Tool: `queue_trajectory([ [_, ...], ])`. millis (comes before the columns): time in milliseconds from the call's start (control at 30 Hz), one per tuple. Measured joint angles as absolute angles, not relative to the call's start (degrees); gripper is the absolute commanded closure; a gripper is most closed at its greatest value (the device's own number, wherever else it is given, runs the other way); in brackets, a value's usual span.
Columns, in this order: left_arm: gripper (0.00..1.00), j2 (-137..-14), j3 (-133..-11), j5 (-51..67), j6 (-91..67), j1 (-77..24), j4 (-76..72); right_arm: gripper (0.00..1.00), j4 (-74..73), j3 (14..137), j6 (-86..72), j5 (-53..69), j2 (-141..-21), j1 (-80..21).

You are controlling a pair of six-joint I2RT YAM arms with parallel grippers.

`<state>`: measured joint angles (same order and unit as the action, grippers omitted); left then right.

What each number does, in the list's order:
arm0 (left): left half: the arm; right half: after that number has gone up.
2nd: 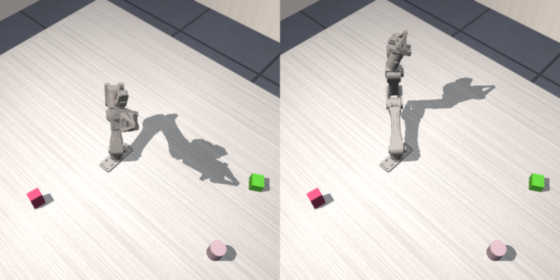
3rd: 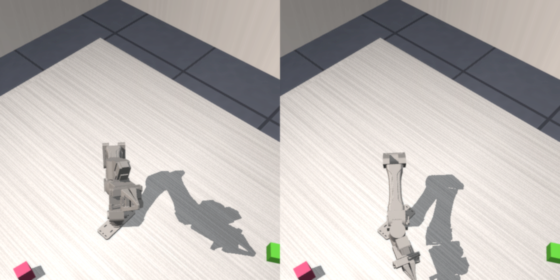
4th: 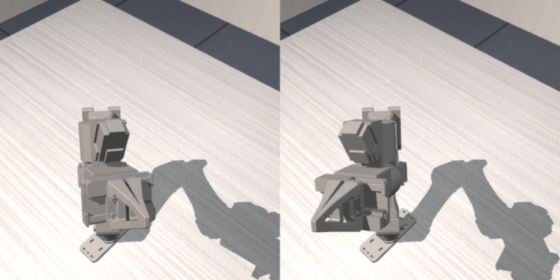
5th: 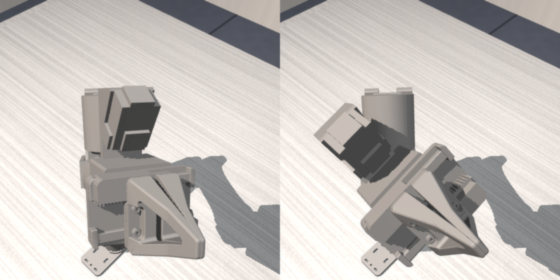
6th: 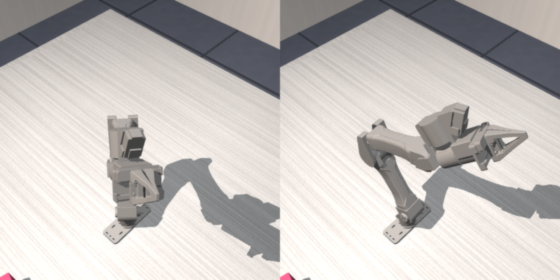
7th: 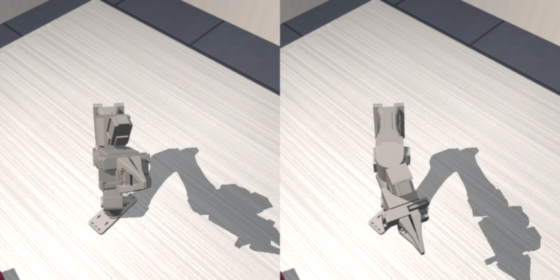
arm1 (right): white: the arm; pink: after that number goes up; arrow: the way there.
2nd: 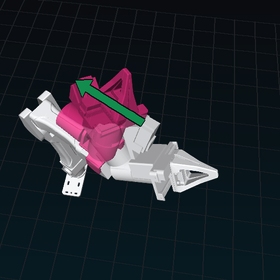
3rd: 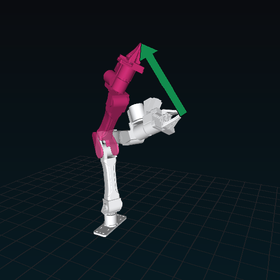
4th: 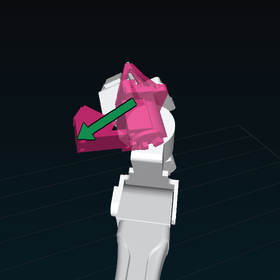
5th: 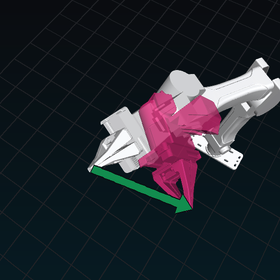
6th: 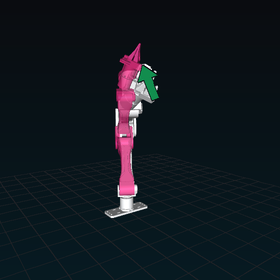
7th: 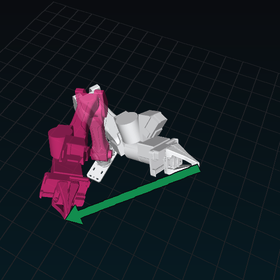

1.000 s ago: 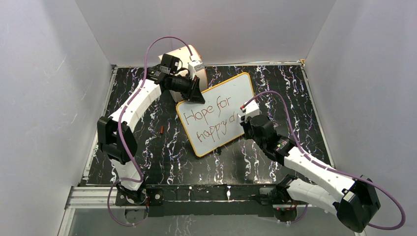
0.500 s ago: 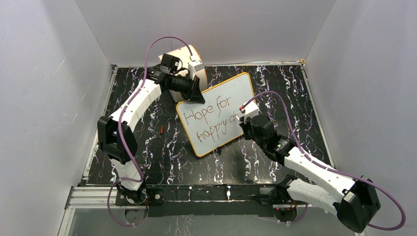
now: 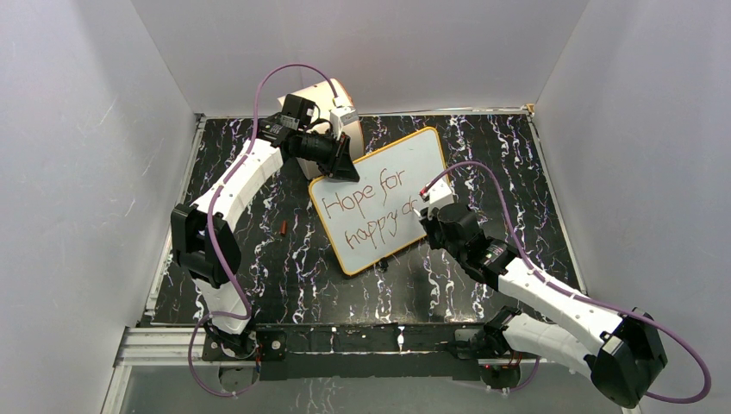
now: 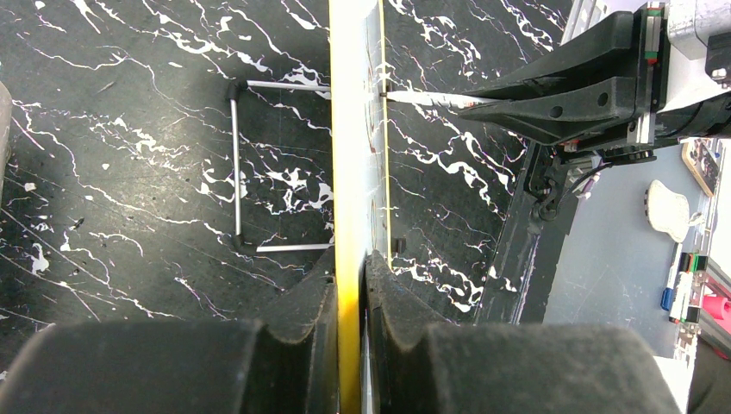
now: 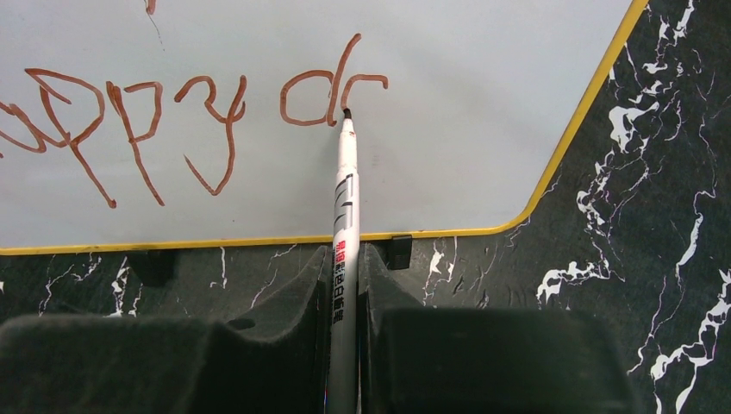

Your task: Write a sentence on the whiteboard

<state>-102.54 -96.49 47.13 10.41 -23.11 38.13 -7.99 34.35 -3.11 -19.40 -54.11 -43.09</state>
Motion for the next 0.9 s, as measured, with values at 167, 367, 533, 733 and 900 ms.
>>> queue_trajectory([
  [167,1.00,-102.5,-96.5,47.1,10.4,-23.1,38.2,1.00,-9.0,34.3,-3.3,-20.6,-54.1,-43.1],
  [367,1.00,-102.5,-96.5,47.2,10.4,-23.1,38.2,1.00,-9.0,34.3,-3.6,-22.0,-54.1,-43.1],
  [533,1.00,-102.5,-96.5,47.2,10.4,-23.1,38.2,1.00,-8.4,34.3,-3.4,-22.8,-54.2,-42.7],
  [733,1.00,-102.5,-96.5,47.2,10.4,-23.1,38.2,1.00,-6.2,34.3,-2.8,-23.2,-54.2,-42.3],
  [900,1.00,-102.5,-96.5,47.2,10.4,-23.1,38.2,1.00,-5.4,34.3,-2.7,-23.2,-54.2,-42.1],
])
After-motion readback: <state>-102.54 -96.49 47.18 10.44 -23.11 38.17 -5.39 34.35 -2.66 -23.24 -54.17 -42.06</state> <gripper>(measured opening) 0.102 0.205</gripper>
